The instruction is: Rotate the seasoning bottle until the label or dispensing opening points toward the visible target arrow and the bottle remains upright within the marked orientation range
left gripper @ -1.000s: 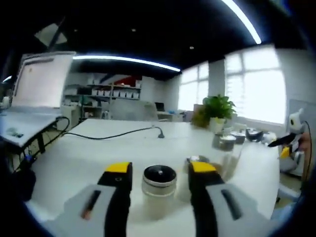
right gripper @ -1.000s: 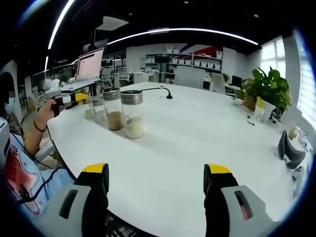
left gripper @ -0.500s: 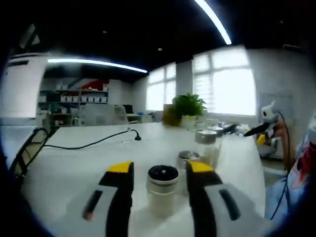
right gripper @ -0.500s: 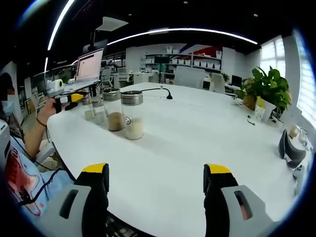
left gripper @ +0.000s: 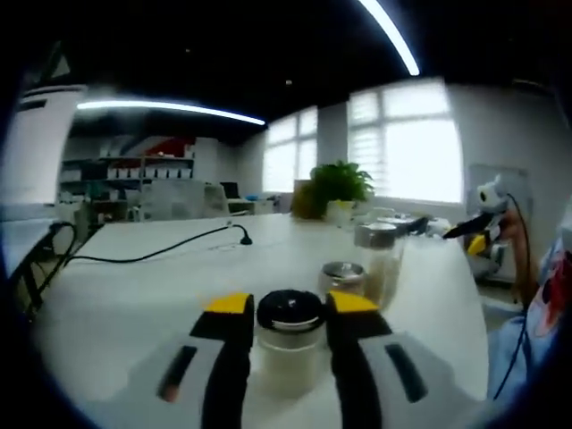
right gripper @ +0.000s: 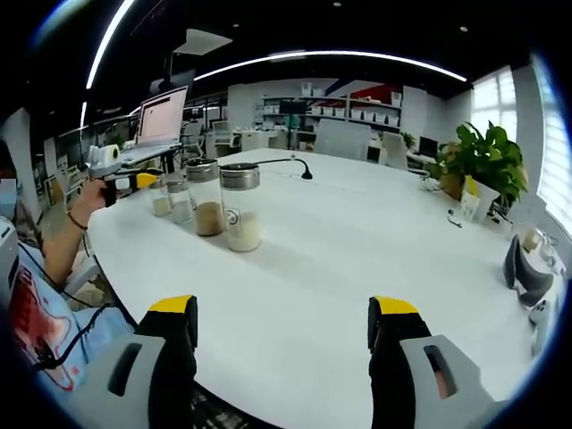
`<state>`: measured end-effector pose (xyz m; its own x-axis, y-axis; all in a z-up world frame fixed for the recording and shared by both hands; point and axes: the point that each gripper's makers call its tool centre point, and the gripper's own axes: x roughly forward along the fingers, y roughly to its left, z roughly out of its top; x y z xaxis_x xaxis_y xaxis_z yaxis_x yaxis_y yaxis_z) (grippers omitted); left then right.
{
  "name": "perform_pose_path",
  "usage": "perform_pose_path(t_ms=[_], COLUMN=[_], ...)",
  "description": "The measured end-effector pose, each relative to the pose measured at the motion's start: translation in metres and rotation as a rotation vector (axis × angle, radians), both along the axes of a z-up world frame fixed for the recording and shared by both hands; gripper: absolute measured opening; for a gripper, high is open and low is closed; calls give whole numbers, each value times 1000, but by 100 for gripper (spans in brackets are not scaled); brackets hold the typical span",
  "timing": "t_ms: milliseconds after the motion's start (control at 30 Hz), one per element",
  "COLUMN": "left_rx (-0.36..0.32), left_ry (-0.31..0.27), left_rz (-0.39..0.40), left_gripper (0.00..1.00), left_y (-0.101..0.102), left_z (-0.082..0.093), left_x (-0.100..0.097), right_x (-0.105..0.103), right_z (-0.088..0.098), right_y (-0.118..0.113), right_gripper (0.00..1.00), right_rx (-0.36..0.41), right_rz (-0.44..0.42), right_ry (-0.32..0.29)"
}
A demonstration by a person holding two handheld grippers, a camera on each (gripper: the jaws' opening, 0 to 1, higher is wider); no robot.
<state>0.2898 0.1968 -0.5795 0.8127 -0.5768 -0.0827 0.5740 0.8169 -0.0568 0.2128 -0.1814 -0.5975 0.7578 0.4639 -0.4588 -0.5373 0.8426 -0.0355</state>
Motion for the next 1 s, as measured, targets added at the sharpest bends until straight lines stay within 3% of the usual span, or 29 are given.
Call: perform_pose_path(t_ms=[500, 633, 867, 1000], left_rx=[-52, -61, -66, -67], left_ry=[41, 50, 61, 70], left_rz=[45, 66, 92, 113], left_gripper=[33, 33, 33, 33], left_y=[2, 2, 3, 3], left_z=[-2, -2, -3, -3], left_x=[0, 0, -2, -1], right_x=[-1, -2, -3, 0], right_z=[0, 10, 13, 31], right_y=[6, 9, 15, 20], right_gripper=[80, 80, 82, 88], right_rx=[1, 27, 45, 119], right_rz=[22, 34, 56, 50], right_ry=[0, -42, -57, -138])
